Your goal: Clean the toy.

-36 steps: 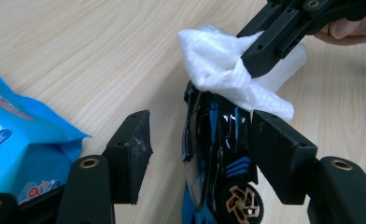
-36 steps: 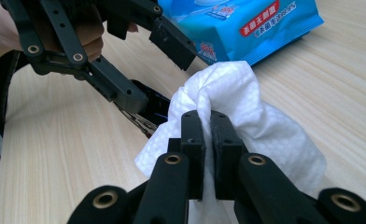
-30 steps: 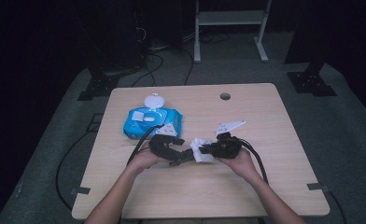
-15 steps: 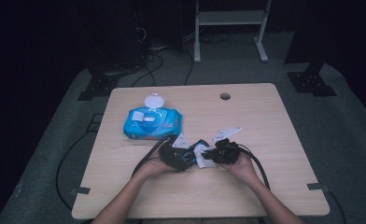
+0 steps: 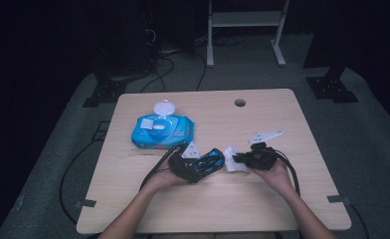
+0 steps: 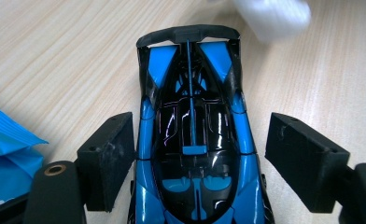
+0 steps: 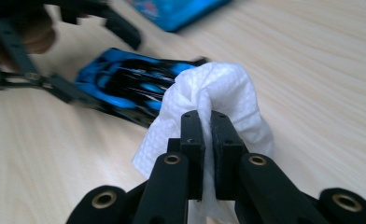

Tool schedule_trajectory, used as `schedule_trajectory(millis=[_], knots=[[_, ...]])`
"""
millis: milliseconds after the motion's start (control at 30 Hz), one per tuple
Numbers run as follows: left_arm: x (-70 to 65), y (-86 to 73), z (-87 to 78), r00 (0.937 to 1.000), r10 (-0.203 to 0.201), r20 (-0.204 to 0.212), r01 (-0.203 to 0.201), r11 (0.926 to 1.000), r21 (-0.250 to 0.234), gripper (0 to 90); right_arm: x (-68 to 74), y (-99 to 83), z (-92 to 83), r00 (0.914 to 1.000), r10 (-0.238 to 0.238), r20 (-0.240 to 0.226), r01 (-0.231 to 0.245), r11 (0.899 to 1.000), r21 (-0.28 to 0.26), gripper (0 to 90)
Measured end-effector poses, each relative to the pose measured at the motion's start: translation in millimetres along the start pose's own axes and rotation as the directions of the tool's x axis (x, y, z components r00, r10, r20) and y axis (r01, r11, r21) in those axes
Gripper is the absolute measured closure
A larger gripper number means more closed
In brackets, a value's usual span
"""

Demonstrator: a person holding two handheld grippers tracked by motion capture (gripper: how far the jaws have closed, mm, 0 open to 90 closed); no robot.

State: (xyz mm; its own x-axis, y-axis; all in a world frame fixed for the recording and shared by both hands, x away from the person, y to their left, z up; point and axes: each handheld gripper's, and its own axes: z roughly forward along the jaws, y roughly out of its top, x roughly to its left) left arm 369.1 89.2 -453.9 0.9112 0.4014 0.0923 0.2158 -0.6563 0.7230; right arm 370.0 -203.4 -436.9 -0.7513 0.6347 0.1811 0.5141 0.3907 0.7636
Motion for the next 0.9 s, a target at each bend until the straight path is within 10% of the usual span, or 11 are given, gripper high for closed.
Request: schedule_trajectory(millis=[200,400,900], knots=[[-0.1,1.1,-4.2,1.0000,-0.007,-0.002,0.007,0.9997,-0.022,22.1,-31.6,-14.8,-19.1,0.9947,0.054,0.088,-0.054,0.999,-0.001,81.6],[0.8,-1.3,-7.6,1.0000,-0.006,-0.004,0.006,0.9994,-0.033,20.8,-59.1,-34.6,-22.8,0.9797,0.145,0.139,-0.153,0.987,0.049,51.5],[5.8,-8.5,-17.2,0.9992,-0.038,-0.015,0.037,0.9982,-0.047,18.7,-61.6,-47.3,-42.2,0.9827,0.158,0.098,-0.157,0.987,-0.009,41.0]])
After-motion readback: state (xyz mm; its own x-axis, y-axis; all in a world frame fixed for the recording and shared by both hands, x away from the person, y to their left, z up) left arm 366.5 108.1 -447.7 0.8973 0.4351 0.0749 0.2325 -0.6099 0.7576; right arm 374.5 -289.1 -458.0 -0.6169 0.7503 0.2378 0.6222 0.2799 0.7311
